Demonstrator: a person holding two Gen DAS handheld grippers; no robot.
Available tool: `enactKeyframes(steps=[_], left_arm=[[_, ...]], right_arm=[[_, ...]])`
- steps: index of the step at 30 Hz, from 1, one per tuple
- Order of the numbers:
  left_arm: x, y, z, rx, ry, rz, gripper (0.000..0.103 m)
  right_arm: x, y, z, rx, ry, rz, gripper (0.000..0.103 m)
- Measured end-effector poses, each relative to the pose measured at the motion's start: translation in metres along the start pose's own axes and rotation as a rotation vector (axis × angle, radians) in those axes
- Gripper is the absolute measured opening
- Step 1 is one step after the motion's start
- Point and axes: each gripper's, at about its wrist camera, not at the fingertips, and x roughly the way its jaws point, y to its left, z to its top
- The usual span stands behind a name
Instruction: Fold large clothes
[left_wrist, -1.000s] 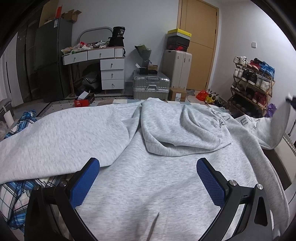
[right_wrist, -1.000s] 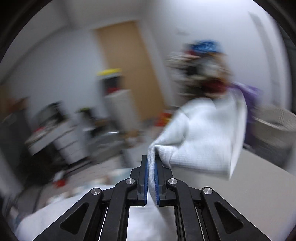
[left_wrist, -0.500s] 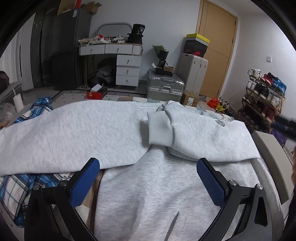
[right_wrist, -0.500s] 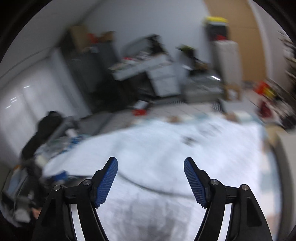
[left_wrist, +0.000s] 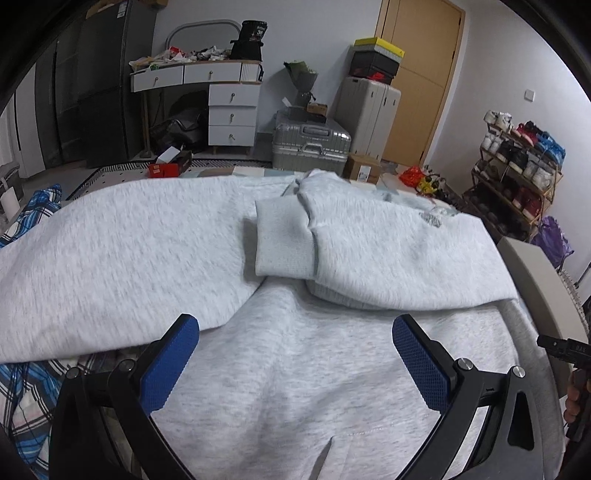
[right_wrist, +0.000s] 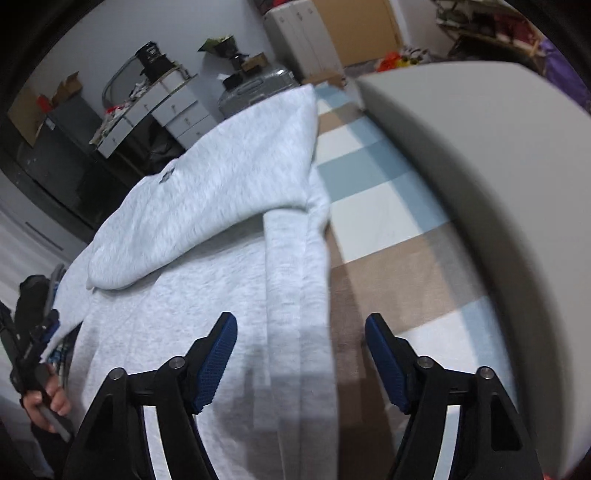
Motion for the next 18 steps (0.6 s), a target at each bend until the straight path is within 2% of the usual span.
enactKeyframes(steps=[1, 2, 3, 4, 5, 6, 7, 8, 9, 10, 11, 14, 17, 18], left_arm=[[-0.001, 0.0, -0.002, 0.002, 0.004, 0.012, 0.102], [-0.002, 0.0, -0.004, 0.004, 0.003, 0.026, 0.102], [-0.004, 0.001, -0.007, 0.009, 0.0, 0.045, 0.102], [-0.005, 0.001, -0.009, 0.013, -0.001, 0.059, 0.102], [-0.006, 0.003, -0.011, 0.015, 0.0, 0.069, 0.102], [-0.005, 0.004, -0.013, 0.015, 0.004, 0.081, 0.102], [-0.005, 0.007, -0.016, 0.01, 0.013, 0.096, 0.102], [-0.004, 0.008, -0.017, 0.006, 0.018, 0.101, 0.102], [-0.003, 0.009, -0.019, 0.0, 0.025, 0.105, 0.102], [-0.002, 0.011, -0.021, -0.009, 0.034, 0.106, 0.102], [0.0, 0.011, -0.022, -0.012, 0.041, 0.104, 0.102], [0.005, 0.008, -0.021, -0.003, 0.066, 0.096, 0.102], [0.001, 0.001, -0.015, 0.04, 0.071, 0.08, 0.102], [-0.002, -0.002, -0.014, 0.061, 0.066, 0.079, 0.102]], right_arm=[[0.004, 0.002, 0.001, -0.007, 0.008, 0.008, 0.052], [0.01, 0.006, 0.002, -0.023, 0.019, 0.019, 0.045], [0.017, 0.011, 0.003, -0.046, 0.032, 0.022, 0.03], [0.023, 0.015, 0.005, -0.062, 0.043, 0.011, 0.009], [0.026, 0.015, 0.008, -0.077, 0.04, 0.006, 0.004], [0.022, 0.011, 0.011, -0.084, 0.015, 0.013, 0.004], [0.013, 0.006, 0.016, -0.082, -0.047, 0.0, 0.004], [0.007, -0.003, 0.018, -0.068, -0.095, -0.028, 0.004], [-0.001, -0.015, 0.021, -0.023, -0.131, -0.016, 0.004], [-0.006, -0.026, 0.024, 0.026, -0.138, 0.01, 0.004], [-0.006, -0.032, 0.025, 0.036, -0.117, 0.001, 0.005], [0.002, -0.024, 0.02, -0.05, -0.075, -0.109, 0.01], [-0.002, -0.03, 0.02, -0.051, -0.072, -0.143, 0.023], [-0.003, -0.034, 0.02, -0.026, -0.062, -0.15, 0.037]])
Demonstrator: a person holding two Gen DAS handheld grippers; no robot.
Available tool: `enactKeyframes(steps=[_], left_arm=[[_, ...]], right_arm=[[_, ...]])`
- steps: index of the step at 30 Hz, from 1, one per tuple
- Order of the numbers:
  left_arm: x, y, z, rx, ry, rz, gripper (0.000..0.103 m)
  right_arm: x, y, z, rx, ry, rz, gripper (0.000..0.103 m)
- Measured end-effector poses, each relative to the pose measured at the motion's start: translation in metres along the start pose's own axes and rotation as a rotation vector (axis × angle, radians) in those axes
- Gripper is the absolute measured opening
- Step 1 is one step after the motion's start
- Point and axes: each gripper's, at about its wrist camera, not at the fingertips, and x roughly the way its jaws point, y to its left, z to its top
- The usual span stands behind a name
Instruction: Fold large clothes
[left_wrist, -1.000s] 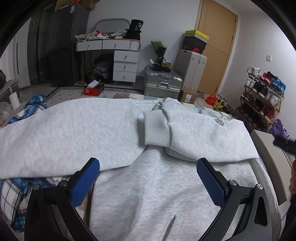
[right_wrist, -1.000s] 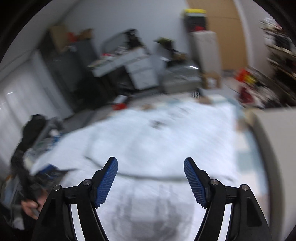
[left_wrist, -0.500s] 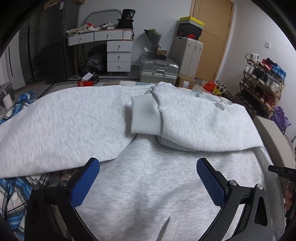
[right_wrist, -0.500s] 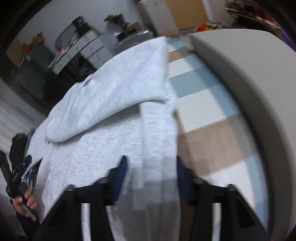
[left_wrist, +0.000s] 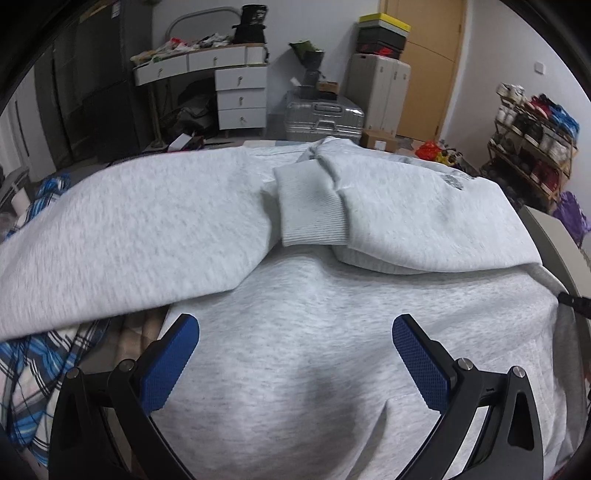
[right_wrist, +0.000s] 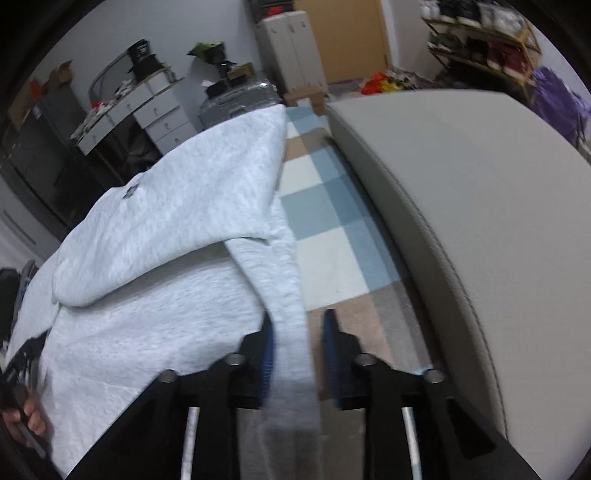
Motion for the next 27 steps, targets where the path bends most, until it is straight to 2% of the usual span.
enactKeyframes(steps=[2, 5, 6, 11, 12, 13, 14, 15, 17, 18, 19, 20, 22, 23, 24, 26, 27], left_arm=[[-0.005, -0.002, -0.001, 0.033, -0.012, 0.008, 0.102], [-0.013, 0.001, -0.007, 0.052, -0.028, 0.018, 0.102], [-0.015, 0.005, -0.01, 0.045, -0.03, 0.016, 0.102], [-0.011, 0.011, -0.009, 0.006, -0.031, -0.009, 0.102], [-0.009, 0.01, -0.007, 0.005, -0.035, -0.014, 0.102], [-0.008, 0.008, -0.005, 0.005, -0.036, -0.018, 0.102], [-0.007, 0.007, -0.003, 0.004, -0.036, -0.02, 0.102], [-0.006, 0.007, 0.0, 0.002, -0.034, -0.023, 0.102], [-0.004, 0.006, 0.005, 0.0, -0.035, -0.027, 0.102], [-0.005, 0.005, 0.008, 0.006, -0.039, -0.026, 0.102], [-0.005, 0.004, 0.01, 0.013, -0.045, -0.029, 0.102], [-0.005, 0.004, 0.012, 0.017, -0.053, -0.032, 0.102], [-0.003, 0.003, 0.018, 0.021, -0.061, -0.03, 0.102], [-0.002, 0.003, 0.018, 0.021, -0.063, -0.031, 0.102], [0.001, 0.002, 0.021, 0.014, -0.061, -0.03, 0.102], [0.007, 0.004, 0.024, -0.006, -0.053, -0.043, 0.102], [0.011, 0.004, 0.026, -0.018, -0.045, -0.056, 0.102]], right_arm=[[-0.005, -0.006, -0.006, 0.03, 0.032, 0.01, 0.041], [-0.021, 0.0, -0.029, 0.002, 0.05, 0.115, 0.044], [-0.026, 0.001, -0.037, -0.001, 0.052, 0.126, 0.048], [-0.039, 0.003, -0.073, 0.002, 0.067, 0.097, 0.05], [-0.038, 0.005, -0.079, -0.004, 0.071, 0.087, 0.045], [-0.035, 0.008, -0.083, -0.023, 0.072, 0.061, 0.017], [-0.034, 0.01, -0.085, -0.041, 0.074, 0.038, 0.003], [-0.038, 0.012, -0.086, -0.055, 0.048, 0.04, 0.004], [-0.068, 0.005, -0.083, -0.034, -0.111, 0.091, 0.003], [-0.074, -0.002, -0.08, -0.004, -0.134, 0.099, 0.004], [-0.072, -0.01, -0.074, 0.029, -0.119, 0.094, 0.005], [-0.066, -0.016, -0.07, 0.053, -0.098, 0.045, 0.008], [-0.055, -0.013, -0.067, 0.042, -0.056, -0.096, 0.021], [-0.054, -0.01, -0.066, 0.032, -0.063, -0.13, 0.021], [-0.057, -0.007, -0.066, 0.034, -0.083, -0.111, 0.021], [-0.067, -0.003, -0.064, 0.052, -0.129, -0.044, 0.039], [-0.073, 0.001, -0.063, 0.055, -0.158, -0.017, 0.052]])
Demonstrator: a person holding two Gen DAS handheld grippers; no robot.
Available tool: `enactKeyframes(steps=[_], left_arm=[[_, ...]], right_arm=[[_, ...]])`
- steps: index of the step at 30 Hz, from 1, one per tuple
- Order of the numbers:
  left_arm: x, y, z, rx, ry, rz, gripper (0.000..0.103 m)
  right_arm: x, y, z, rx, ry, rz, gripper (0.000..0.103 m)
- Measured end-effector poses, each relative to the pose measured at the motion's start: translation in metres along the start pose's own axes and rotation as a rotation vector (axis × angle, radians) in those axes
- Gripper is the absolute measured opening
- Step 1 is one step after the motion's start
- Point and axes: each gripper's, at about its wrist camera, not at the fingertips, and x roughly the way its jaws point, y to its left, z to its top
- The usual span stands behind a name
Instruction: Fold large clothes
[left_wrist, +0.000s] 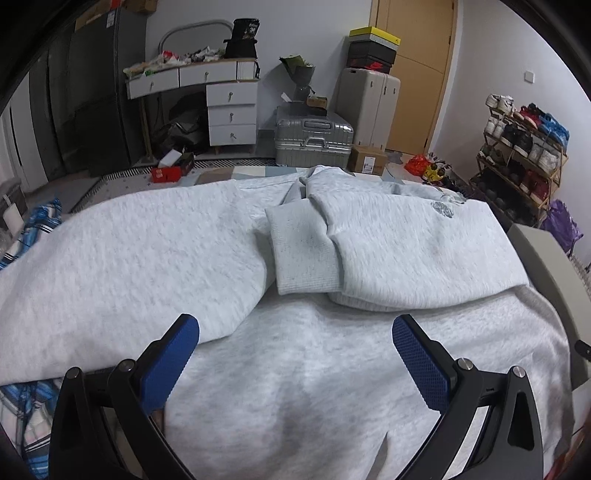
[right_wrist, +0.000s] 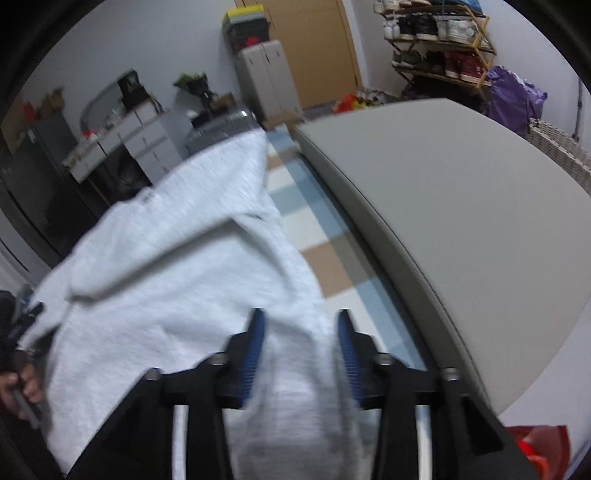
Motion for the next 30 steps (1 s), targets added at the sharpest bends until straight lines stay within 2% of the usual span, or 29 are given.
enactKeyframes(steps=[1, 5, 6, 7, 9, 11, 14, 16, 17, 21, 26, 28, 30], left_arm=[[0.007, 0.001, 0.005, -0.022, 0.01, -0.012, 0.102], [0.032, 0.006, 0.022, -0.09, 0.044, -0.07, 0.102], [0.041, 0.006, 0.026, -0.101, 0.065, -0.086, 0.098], [0.049, 0.006, 0.029, -0.11, 0.09, -0.092, 0.089], [0.063, 0.002, 0.032, -0.099, 0.131, -0.095, 0.082], [0.071, -0.002, 0.03, -0.08, 0.167, -0.087, 0.067], [0.077, -0.002, 0.025, -0.085, 0.197, -0.114, 0.051], [0.075, -0.004, 0.02, -0.069, 0.211, -0.153, 0.019], [0.071, -0.004, 0.019, -0.063, 0.21, -0.165, 0.014], [0.038, -0.01, 0.021, -0.013, 0.128, -0.175, 0.008], [-0.028, -0.024, 0.023, 0.042, 0.014, -0.248, 0.008], [-0.035, -0.023, 0.015, 0.044, 0.026, -0.234, 0.008], [-0.017, -0.019, 0.008, 0.055, 0.076, -0.19, 0.008]], right_arm=[[-0.003, 0.003, 0.002, 0.001, -0.021, 0.019, 0.056], [-0.007, 0.022, 0.006, 0.004, -0.059, 0.094, 0.061], [-0.009, 0.023, 0.005, 0.005, -0.058, 0.109, 0.061], [-0.007, 0.026, 0.006, 0.005, -0.057, 0.12, 0.061], [-0.009, 0.032, 0.005, 0.004, -0.055, 0.128, 0.061], [-0.008, 0.035, 0.004, 0.009, -0.054, 0.136, 0.061], [-0.005, 0.037, 0.004, 0.012, -0.044, 0.139, 0.061], [-0.004, 0.036, 0.003, 0.019, -0.04, 0.137, 0.061], [-0.003, 0.036, 0.003, 0.026, -0.04, 0.137, 0.061], [-0.004, 0.036, 0.001, 0.03, -0.036, 0.14, 0.061], [-0.005, 0.035, -0.001, 0.031, -0.04, 0.14, 0.061], [-0.003, 0.032, -0.001, 0.039, -0.037, 0.139, 0.061], [0.002, 0.029, -0.002, 0.055, -0.025, 0.144, 0.061]])
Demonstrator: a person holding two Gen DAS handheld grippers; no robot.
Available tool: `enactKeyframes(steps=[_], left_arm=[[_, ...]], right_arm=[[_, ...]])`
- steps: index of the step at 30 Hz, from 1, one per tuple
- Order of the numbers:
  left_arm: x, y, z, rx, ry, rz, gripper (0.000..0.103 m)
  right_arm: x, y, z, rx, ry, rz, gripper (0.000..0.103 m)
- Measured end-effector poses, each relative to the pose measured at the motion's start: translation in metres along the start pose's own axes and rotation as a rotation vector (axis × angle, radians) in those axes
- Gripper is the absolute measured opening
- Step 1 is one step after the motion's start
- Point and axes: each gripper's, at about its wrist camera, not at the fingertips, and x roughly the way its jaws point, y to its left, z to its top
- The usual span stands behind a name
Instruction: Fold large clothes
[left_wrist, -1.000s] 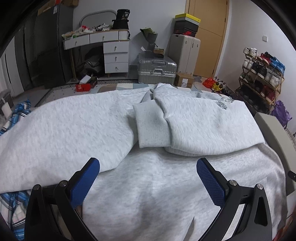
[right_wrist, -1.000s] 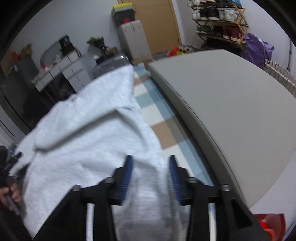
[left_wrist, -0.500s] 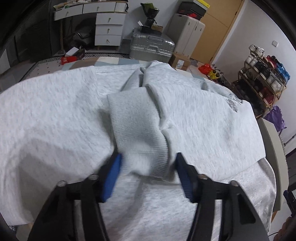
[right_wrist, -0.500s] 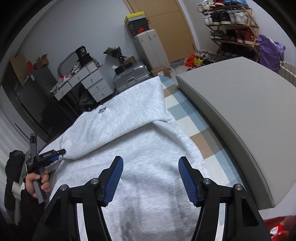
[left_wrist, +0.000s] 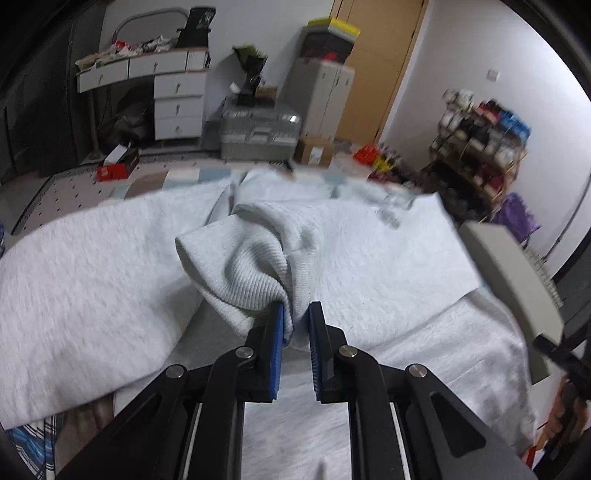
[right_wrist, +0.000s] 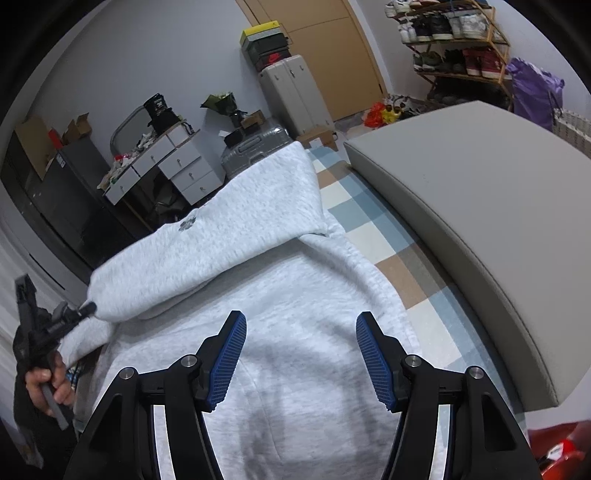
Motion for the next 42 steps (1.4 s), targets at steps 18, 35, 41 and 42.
enactKeyframes(steps=[18, 35, 41, 42], left_arm=[[0.05, 0.046, 0.018, -0.13, 0.037, 0.099, 0.059], [0.025, 0.044, 0.009, -0.112, 0.022, 0.158, 0.0], [0.019, 0.047, -0.001, -0.189, 0.01, 0.033, 0.032], [0.02, 0.045, -0.004, -0.184, 0.02, -0.001, 0.069]], right_arm=[[0.006, 0.02, 0.005, -0.039, 0.022, 0.028, 0.064], [0.013, 0.02, 0.0, -0.014, 0.049, 0.014, 0.064], [0.013, 0.02, -0.004, -0.029, 0.052, 0.01, 0.068], [0.014, 0.018, -0.003, -0.021, 0.053, 0.012, 0.068]])
